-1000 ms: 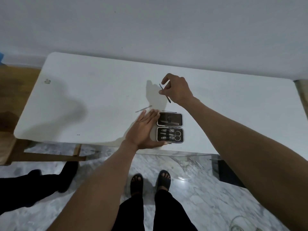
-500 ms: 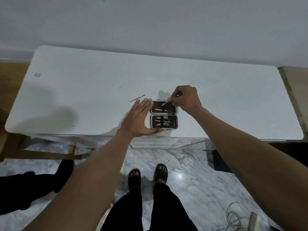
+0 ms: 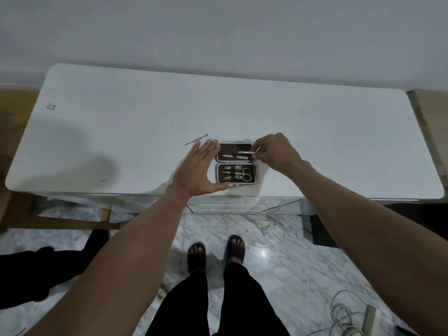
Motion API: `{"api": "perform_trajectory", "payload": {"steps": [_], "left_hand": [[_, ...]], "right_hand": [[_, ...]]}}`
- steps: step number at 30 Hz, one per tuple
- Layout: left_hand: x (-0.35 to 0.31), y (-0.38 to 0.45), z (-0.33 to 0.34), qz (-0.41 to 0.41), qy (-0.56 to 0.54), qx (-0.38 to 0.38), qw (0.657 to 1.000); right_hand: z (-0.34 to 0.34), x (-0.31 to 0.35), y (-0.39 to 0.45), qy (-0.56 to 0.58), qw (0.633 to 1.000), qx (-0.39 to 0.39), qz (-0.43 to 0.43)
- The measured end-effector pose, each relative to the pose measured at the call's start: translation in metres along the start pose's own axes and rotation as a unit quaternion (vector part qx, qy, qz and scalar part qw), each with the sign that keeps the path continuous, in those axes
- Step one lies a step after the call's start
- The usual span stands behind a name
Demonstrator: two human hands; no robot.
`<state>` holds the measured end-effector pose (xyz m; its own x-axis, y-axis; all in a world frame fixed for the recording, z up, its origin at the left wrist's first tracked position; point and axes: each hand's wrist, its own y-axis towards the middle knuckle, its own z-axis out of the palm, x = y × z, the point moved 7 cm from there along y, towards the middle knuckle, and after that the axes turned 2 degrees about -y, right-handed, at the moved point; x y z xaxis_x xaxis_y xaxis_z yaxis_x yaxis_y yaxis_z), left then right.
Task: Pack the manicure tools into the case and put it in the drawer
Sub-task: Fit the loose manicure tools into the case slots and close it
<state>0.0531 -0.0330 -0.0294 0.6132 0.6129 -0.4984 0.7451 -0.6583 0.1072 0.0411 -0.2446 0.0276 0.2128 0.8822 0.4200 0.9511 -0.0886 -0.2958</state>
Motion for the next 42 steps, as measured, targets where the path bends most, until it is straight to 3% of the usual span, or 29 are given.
{"api": "perform_trajectory", "payload": {"steps": [10,37,42], "left_hand": [[0.001,0.0,0.002,0.006,0.001,-0.001,1.0],[0.0,0.0,0.002,0.015,-0.007,-0.007,1.0],[0.001,-0.001,0.002,0.021,-0.009,-0.018,1.0]], "right_hand": [[0.003,0.01,0.005,-0.104,0.994,-0.029,-0.015],[0.015,0.028,0.011,-0.047,0.998,-0.036,-0.006],[-0.002,0.016,0.02,-0.021,0.997,-0.077,0.023]]}}
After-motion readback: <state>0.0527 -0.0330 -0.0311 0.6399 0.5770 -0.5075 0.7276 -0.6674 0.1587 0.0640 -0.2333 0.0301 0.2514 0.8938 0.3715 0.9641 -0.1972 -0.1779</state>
